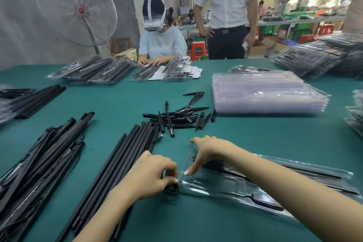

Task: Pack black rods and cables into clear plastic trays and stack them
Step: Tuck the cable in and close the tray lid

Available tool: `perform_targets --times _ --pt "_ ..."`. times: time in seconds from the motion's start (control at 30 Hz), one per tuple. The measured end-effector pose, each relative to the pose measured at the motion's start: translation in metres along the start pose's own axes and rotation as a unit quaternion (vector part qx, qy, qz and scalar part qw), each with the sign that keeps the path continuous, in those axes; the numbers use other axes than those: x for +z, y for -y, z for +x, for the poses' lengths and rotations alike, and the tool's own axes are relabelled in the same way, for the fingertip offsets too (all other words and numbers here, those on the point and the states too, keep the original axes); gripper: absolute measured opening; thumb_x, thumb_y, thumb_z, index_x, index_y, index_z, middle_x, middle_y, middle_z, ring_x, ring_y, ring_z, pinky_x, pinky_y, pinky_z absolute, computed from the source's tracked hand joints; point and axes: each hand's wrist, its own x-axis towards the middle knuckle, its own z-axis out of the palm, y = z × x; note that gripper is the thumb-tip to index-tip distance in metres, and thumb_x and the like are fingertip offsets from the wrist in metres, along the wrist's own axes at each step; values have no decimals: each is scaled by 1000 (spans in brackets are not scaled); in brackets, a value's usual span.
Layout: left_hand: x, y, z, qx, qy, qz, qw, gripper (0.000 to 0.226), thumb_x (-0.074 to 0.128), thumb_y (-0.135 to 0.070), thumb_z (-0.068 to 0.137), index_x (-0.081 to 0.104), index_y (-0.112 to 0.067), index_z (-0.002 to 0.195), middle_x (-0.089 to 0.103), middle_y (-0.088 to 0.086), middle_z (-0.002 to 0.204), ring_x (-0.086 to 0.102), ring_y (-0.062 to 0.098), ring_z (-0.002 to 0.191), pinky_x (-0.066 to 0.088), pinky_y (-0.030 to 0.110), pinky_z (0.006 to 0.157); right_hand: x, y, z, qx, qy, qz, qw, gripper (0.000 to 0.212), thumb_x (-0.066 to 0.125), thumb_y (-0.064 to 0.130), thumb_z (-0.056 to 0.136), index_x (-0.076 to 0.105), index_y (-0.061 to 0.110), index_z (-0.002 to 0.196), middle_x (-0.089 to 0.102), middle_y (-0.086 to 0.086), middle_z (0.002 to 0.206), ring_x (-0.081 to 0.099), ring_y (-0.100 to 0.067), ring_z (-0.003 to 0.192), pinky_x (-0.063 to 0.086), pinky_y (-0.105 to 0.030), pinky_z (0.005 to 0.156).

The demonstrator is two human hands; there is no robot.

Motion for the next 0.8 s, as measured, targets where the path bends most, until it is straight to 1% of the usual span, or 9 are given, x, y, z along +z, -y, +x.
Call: perform_targets --times 0.07,0.13,0.23,0.3,0.43,0.5,0.63,0.7,0.8 --pt "2 -1 3 -6 -7 12 1000 16 58 -47 88 56 -31 85 55 -24 79 42 -17 74 22 23 73 -8 4 3 3 12 -35 999 112 78 68 55 27 30 147 32 -3 151 33 -29 137 32 -48 110" --pt "5 -1 4 -19 16 18 1000 15 57 -46 89 58 -31 91 60 -21 87 48 -9 80 23 24 73 -7 10 4 13 20 -72 997 108 78 68 55 30 32 145 30 -7 148 32 -32 135 33 -50 108" --pt "9 -3 7 -33 29 31 999 17 54 -45 91 59 -30 98 64 -16 100 55 3 95 26 27 75 -3 13 6 20 14 -101 995 109 78 68 56 26 34 145 25 -10 146 26 -34 134 32 -52 107" --pt "9 -5 9 -38 23 40 998 17 54 -45 91 58 -30 98 64 -15 102 55 5 96 26 28 74 -2 11 6 14 9 -99 995 109 77 69 56 24 34 146 22 -10 147 24 -34 135 29 -52 106" --pt "6 -5 8 -37 4 57 998 15 51 -45 92 53 -30 94 60 -15 96 52 5 93 22 31 70 -2 5 5 -6 15 -85 996 108 75 71 57 25 33 145 22 -10 148 25 -35 135 30 -53 108" --pt "6 -5 6 -44 -13 58 997 13 49 -43 93 50 -30 93 60 -14 95 52 6 91 23 32 69 -8 1 3 -20 25 -61 998 105 74 71 57 27 35 144 25 -10 146 29 -34 133 32 -49 109" --pt "10 -8 6 -69 3 62 996 14 44 -42 96 51 -31 99 65 -10 100 55 13 95 28 31 75 -14 -3 1 -63 47 -35 996 86 80 62 60 37 40 132 35 -9 136 41 -26 115 36 -39 100" --pt "13 -8 7 -77 15 53 996 14 43 -42 97 52 -31 100 67 -7 94 56 17 91 30 30 78 -9 0 2 -91 59 -31 994 76 82 58 61 42 44 124 35 -9 129 36 -22 103 36 -37 97" --pt "10 -2 6 -78 53 11 995 13 46 -43 96 53 -32 96 58 -11 74 49 17 76 31 21 73 -8 0 4 -101 66 -21 992 70 81 58 61 44 47 120 34 -9 126 35 -22 104 35 -38 98"
